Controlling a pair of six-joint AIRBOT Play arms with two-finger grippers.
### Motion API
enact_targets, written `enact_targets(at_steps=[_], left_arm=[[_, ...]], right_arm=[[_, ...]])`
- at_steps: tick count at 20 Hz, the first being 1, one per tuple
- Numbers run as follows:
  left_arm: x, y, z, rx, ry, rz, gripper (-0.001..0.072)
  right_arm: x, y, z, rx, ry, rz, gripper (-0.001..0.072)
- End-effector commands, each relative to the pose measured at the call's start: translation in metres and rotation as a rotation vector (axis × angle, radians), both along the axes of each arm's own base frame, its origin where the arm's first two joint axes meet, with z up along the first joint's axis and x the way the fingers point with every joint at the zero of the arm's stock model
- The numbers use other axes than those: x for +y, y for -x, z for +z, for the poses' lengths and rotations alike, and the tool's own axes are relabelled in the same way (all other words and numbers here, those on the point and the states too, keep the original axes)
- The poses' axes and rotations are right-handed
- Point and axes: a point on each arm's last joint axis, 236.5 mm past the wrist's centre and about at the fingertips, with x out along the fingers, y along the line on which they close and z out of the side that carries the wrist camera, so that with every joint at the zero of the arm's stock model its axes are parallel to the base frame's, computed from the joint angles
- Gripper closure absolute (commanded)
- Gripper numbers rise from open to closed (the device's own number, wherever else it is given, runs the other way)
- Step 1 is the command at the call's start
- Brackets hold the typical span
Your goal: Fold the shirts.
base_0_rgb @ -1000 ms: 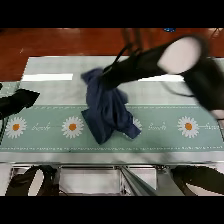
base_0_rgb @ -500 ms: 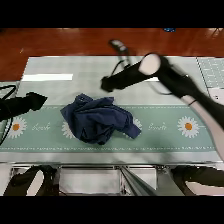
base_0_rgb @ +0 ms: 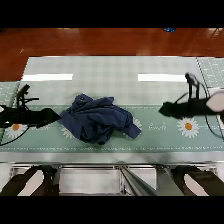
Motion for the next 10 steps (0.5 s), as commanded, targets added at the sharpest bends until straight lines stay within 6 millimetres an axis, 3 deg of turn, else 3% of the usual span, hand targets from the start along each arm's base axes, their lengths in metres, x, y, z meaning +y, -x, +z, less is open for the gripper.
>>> enact_targets(at_steps=[1, 4, 10], left_arm=[[-0.017, 0.008, -0.021, 0.104, 0.105, -0.022, 0.0201], [-0.013, 0.015, -0.038, 0.173, 0.095, -0.031, 0.0201], [-0.023, 0.012, -0.067, 0.224, 0.083, -0.049, 0.0202]], right_arm=[[0.014, 0.053, -0.037, 0.052, -0.128, -0.094, 0.0304], [0.022, 0.068, -0.043, 0.085, -0.165, -0.095, 0.0304], [0.027, 0.074, -0.048, 0.113, -0.195, -0.107, 0.0304]])
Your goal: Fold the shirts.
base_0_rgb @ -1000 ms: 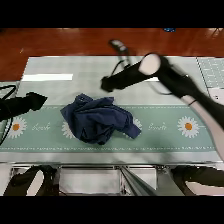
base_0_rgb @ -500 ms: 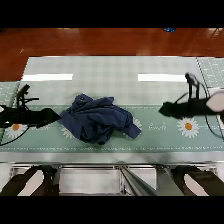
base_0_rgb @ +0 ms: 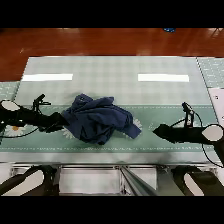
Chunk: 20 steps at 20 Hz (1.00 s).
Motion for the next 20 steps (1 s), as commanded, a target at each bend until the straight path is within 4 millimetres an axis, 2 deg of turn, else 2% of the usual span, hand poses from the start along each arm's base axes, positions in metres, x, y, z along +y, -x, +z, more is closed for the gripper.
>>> enact_targets(at_steps=[1, 2, 3, 5, 7, 10, 12, 17, 18, 20], left_arm=[[-0.005, -0.007, -0.021, 0.013, -0.021, -0.005, 0.0241], [-0.006, -0.011, -0.024, 0.008, -0.019, 0.01, 0.0502], [-0.008, -0.016, -0.025, -0.015, -0.012, 0.012, 0.0687], [-0.009, -0.022, -0.021, -0.049, 0.0, 0.005, 0.0688], [-0.008, -0.027, -0.018, -0.061, -0.002, 0.007, 0.0689], [-0.009, -0.032, -0.014, -0.073, 0.005, 0.013, 0.0688], [-0.009, -0.033, -0.014, -0.074, 0.007, 0.015, 0.0689], [-0.012, -0.037, -0.011, -0.083, 0.021, 0.032, 0.0688], [-0.012, -0.04, -0.01, -0.091, 0.023, 0.041, 0.0689], [-0.012, -0.049, -0.004, -0.116, 0.029, 0.055, 0.0689]], right_arm=[[0.009, 0.01, -0.006, 0.033, -0.05, -0.017, 0.0304], [0.015, 0.013, -0.007, 0.045, -0.072, -0.017, 0.0304], [0.02, 0.017, -0.009, 0.05, -0.076, -0.002, 0.0304], [0.034, 0.023, -0.012, 0.064, -0.078, 0.034, 0.0304], [0.052, 0.021, -0.018, 0.065, -0.09, 0.045, 0.0304], [0.077, 0.009, -0.03, 0.067, -0.134, 0.017, 0.0304], [0.087, -0.003, -0.035, 0.063, -0.149, 0.004, 0.0304], [0.119, -0.024, -0.047, 0.111, -0.158, 0.07, 0.0304], [0.128, -0.03, -0.047, 0.109, -0.164, 0.089, 0.0333], [0.145, -0.05, -0.035, 0.049, -0.182, 0.157, 0.0612]])
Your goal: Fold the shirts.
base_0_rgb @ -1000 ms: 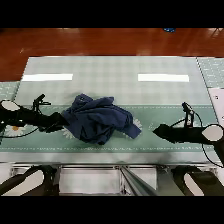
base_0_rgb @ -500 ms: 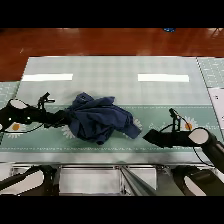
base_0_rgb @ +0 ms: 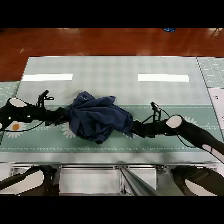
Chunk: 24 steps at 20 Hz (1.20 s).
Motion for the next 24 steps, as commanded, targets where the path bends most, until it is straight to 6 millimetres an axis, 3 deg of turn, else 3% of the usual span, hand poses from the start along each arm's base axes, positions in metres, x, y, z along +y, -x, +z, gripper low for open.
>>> enact_targets(at_steps=[1, 3, 4, 6, 8, 9, 11, 13, 15, 16, 18, 21, 24], left_arm=[[0.001, -0.018, 0.013, -0.053, 0.006, 0.019, 0.0688], [0.008, -0.044, 0.049, -0.154, 0.012, 0.036, 0.0688], [0.013, -0.063, 0.08, -0.236, 0.027, 0.062, 0.0688], [0.025, -0.102, 0.164, -0.456, 0.073, 0.146, 0.0689], [0.033, -0.125, 0.266, -0.698, 0.13, 0.207, 0.0689], [0.034, -0.126, 0.313, -0.806, 0.141, 0.211, 0.0688], [0.031, -0.114, 0.4, -1.016, 0.105, 0.177, 0.0689], [0.022, -0.085, 0.48, -1.218, 0.053, 0.136, 0.0689], [0.017, -0.049, 0.541, -1.383, -0.009, 0.12, 0.0689], [0.016, -0.029, 0.566, -1.456, -0.056, 0.115, 0.0689], [0.015, 0.009, 0.595, -1.558, -0.194, 0.114, 0.0689], [0.014, 0.053, 0.606, -1.623, -0.394, 0.125, 0.0689], [0.016, 0.089, 0.605, -1.649, -0.533, 0.116, 0.0689]], right_arm=[[0.032, -0.035, 0.023, -0.103, -0.058, 0.101, 0.0685], [0.033, -0.069, 0.074, -0.24, -0.089, 0.163, 0.0686], [0.023, -0.091, 0.108, -0.325, -0.083, 0.155, 0.0686], [-0.013, -0.14, 0.197, -0.536, -0.044, 0.092, 0.0687], [-0.055, -0.168, 0.304, -0.765, 0.008, 0.028, 0.0687], [-0.072, -0.169, 0.359, -0.88, 0.04, 0.012, 0.0687], [-0.097, -0.152, 0.453, -1.079, 0.118, 0.008, 0.0687], [-0.115, -0.12, 0.532, -1.261, 0.215, -0.004, 0.0687], [-0.132, -0.077, 0.597, -1.43, 0.316, -0.05, 0.0687], [-0.142, -0.054, 0.623, -1.503, 0.36, -0.086, 0.0687], [-0.159, -0.011, 0.65, -1.592, 0.439, -0.151, 0.0687], [-0.186, 0.039, 0.653, -1.598, 0.562, -0.22, 0.0687], [-0.209, 0.073, 0.625, -1.478, 0.658, -0.252, 0.0686]])
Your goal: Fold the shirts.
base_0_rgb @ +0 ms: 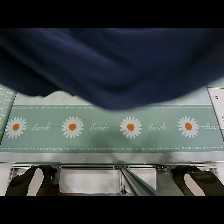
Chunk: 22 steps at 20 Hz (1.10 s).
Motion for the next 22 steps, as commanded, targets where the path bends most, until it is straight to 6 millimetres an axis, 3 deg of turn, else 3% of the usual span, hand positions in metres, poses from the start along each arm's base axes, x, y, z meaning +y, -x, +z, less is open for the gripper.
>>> enact_targets(at_steps=[1, 4, 6, 7, 9, 13, 15, 18, 21, 22], left_arm=[[0.016, 0.043, 0.005, -0.056, -0.117, 0.153, 0.0689], [0.047, 0.041, -0.005, -0.016, -0.14, 0.255, 0.0689], [0.054, 0.011, -0.029, 0.069, -0.155, 0.262, 0.0689], [0.055, -0.016, -0.051, 0.148, -0.134, 0.248, 0.0689], [0.049, -0.076, -0.109, 0.327, -0.091, 0.185, 0.0689], [0.031, -0.196, -0.244, 0.689, 0.044, 0.056, 0.0688], [0.024, -0.237, -0.317, 0.862, 0.109, 0.017, 0.0689], [0.01, -0.27, -0.405, 1.057, 0.226, -0.035, 0.0689], [0.002, -0.276, -0.47, 1.207, 0.286, -0.06, 0.0679], [0.0, -0.272, -0.485, 1.254, 0.285, -0.069, 0.0521]], right_arm=[[-0.039, 0.045, -0.032, 0.113, 0.02, -0.165, 0.0686], [-0.042, 0.049, -0.097, 0.337, 0.015, -0.179, 0.0686], [-0.042, 0.042, -0.155, 0.509, 0.001, -0.183, 0.0686], [-0.041, 0.036, -0.185, 0.582, -0.012, -0.187, 0.0686], [-0.036, 0.018, -0.251, 0.73, -0.043, -0.178, 0.0686], [0.004, -0.029, -0.395, 1.0, -0.151, -0.049, 0.0686], [0.007, -0.051, -0.458, 1.094, -0.196, -0.066, 0.0686], [-0.001, -0.105, -0.508, 1.115, -0.236, -0.125, 0.0686], [-0.01, -0.16, -0.552, 1.188, -0.367, -0.183, 0.0686], [-0.012, -0.174, -0.564, 1.226, -0.414, -0.187, 0.0682]])
